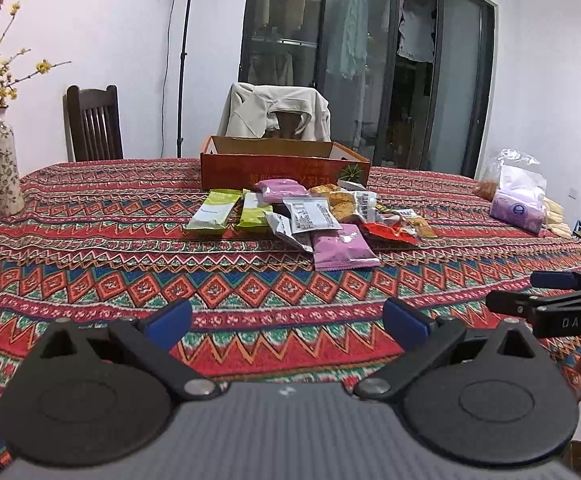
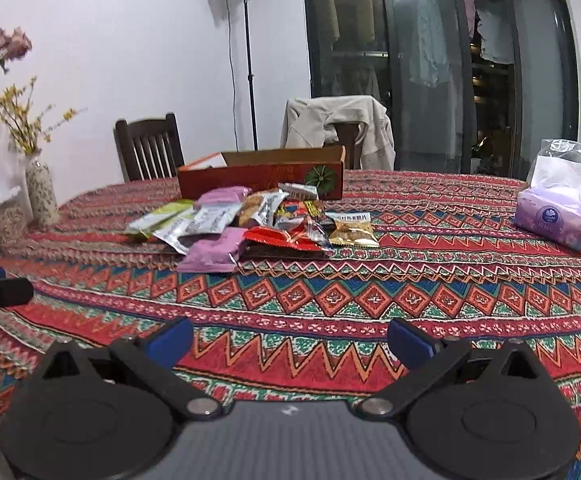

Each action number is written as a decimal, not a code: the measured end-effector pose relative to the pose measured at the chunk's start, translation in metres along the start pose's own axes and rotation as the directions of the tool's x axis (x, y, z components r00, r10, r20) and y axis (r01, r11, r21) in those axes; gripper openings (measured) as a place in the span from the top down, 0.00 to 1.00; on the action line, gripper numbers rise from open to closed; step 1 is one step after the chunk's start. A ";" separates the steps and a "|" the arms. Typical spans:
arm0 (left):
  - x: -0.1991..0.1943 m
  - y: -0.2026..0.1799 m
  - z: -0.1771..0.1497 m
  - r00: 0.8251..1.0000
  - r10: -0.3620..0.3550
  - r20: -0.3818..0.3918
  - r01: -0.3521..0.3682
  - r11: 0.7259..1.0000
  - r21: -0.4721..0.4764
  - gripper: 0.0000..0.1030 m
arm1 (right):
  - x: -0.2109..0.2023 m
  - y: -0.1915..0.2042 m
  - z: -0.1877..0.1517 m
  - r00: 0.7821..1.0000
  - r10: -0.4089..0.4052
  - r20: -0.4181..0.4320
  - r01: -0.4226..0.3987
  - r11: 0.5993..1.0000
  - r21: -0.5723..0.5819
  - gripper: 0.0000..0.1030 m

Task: Organize snacks
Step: 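Grasp a green bar packet with left tool while right grasps white packet, then carry both held packets toward the cardboard box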

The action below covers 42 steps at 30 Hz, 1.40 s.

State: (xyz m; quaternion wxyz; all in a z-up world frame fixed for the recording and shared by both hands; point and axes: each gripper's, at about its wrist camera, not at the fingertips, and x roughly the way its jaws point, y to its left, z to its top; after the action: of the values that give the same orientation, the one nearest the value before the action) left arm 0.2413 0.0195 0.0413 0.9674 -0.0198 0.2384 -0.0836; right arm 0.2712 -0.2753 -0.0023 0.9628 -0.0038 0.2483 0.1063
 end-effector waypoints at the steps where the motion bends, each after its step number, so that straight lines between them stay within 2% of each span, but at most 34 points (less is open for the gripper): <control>1: 0.005 0.002 0.003 1.000 0.003 -0.002 -0.003 1.000 0.001 0.00 | 0.005 0.001 0.001 1.000 0.012 0.014 -0.012 1.000 -0.012 0.00; 2: 0.010 0.004 0.006 1.000 0.007 -0.003 -0.007 1.000 0.003 0.00 | 0.009 0.003 0.001 0.999 0.034 0.018 -0.034 0.999 -0.019 0.00; 4: 0.022 0.011 0.013 1.000 0.021 -0.005 -0.021 1.000 0.008 0.00 | 0.020 0.004 0.007 0.992 0.123 -0.031 -0.123 0.992 -0.010 0.00; 5: 0.030 0.015 0.017 1.000 0.030 -0.006 -0.030 1.000 0.008 0.00 | 0.025 0.003 0.011 0.984 0.178 -0.029 -0.178 0.984 0.019 0.00; 7: 0.046 0.025 0.026 0.999 0.045 -0.013 -0.045 0.999 0.009 0.00 | 0.034 0.006 0.020 0.973 0.228 -0.016 -0.228 0.973 0.030 0.00; 13: 0.098 0.056 0.056 0.996 0.076 -0.048 -0.076 0.997 0.015 0.00 | 0.074 0.043 0.053 0.983 0.182 -0.003 -0.181 0.976 -0.124 0.00; 17: 0.130 0.071 0.073 0.995 0.086 -0.054 -0.084 0.996 0.040 0.00 | 0.109 0.058 0.077 0.979 0.203 -0.005 -0.202 0.968 -0.148 0.03; 20: 0.156 0.076 0.085 0.996 0.062 -0.070 -0.057 0.996 0.063 0.01 | 0.135 0.066 0.091 0.982 0.191 -0.010 -0.190 0.970 -0.150 0.08; 21: 0.164 0.077 0.088 0.996 0.054 -0.075 -0.049 0.997 0.066 0.05 | 0.143 0.068 0.094 0.983 0.184 -0.013 -0.184 0.972 -0.149 0.09; 22: 0.173 0.079 0.092 0.995 0.051 -0.083 -0.046 0.997 0.064 0.11 | 0.152 0.070 0.097 0.983 0.182 -0.017 -0.182 0.972 -0.146 0.15; 25: 0.201 0.081 0.100 0.992 0.055 -0.111 -0.047 0.996 0.074 0.26 | 0.178 0.072 0.106 0.983 0.179 -0.027 -0.181 0.978 -0.103 0.41; 26: 0.207 0.083 0.100 0.992 0.056 -0.109 -0.047 0.996 0.078 0.28 | 0.186 0.073 0.108 0.982 0.183 -0.033 -0.186 0.978 -0.091 0.44; 29: 0.226 0.088 0.095 0.990 0.065 -0.124 -0.055 0.995 0.081 0.37 | 0.205 0.078 0.111 0.982 0.183 -0.052 -0.187 0.980 -0.073 0.44; 32: 0.235 0.095 0.088 0.988 0.040 -0.149 -0.034 0.999 0.040 0.46 | 0.221 0.087 0.111 0.982 0.174 -0.075 -0.179 0.981 -0.075 0.44; 34: 0.239 0.096 0.083 0.986 0.026 -0.168 -0.020 0.999 0.037 0.58 | 0.229 0.093 0.108 0.984 0.158 -0.088 -0.166 0.982 -0.095 0.44; 36: 0.236 0.098 0.082 0.986 0.019 -0.165 -0.015 1.000 0.023 0.60 | 0.233 0.095 0.104 0.985 0.150 -0.087 -0.159 0.982 -0.101 0.44; 39: 0.232 0.105 0.080 0.986 0.010 -0.164 -0.013 1.000 -0.020 0.61 | 0.228 0.088 0.103 0.984 0.166 -0.058 -0.170 0.983 -0.065 0.52; 40: 0.230 0.106 0.081 0.986 0.017 -0.168 -0.022 0.999 -0.027 0.61 | 0.226 0.085 0.103 0.984 0.170 -0.054 -0.173 0.984 -0.054 0.58; 42: 0.224 0.106 0.084 0.985 0.027 -0.170 -0.034 0.999 -0.039 0.61 | 0.223 0.083 0.104 0.983 0.175 -0.048 -0.177 0.983 -0.043 0.60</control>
State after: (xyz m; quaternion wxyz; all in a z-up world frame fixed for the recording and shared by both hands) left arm 0.4922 0.0858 0.0045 0.9441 -0.0292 0.3220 -0.0649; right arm 0.4944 -0.1427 -0.0143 0.9436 -0.0067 0.2663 0.1965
